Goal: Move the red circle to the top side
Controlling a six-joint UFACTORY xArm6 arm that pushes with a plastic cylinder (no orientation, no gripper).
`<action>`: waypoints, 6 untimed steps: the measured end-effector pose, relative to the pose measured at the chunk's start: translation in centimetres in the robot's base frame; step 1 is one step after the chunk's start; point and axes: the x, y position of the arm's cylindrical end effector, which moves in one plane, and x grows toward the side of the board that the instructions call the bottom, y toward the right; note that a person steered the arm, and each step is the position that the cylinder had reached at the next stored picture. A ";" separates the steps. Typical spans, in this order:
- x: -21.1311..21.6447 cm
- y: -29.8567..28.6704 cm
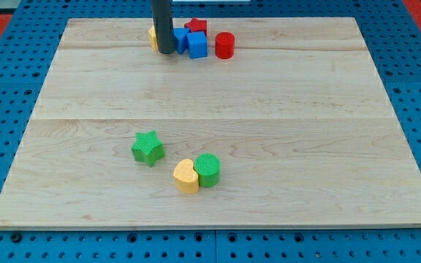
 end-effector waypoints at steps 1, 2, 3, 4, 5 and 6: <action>2.9 0.4; 4.9 5.2; 4.1 9.8; 0.4 11.3; -2.7 10.8; -3.0 9.7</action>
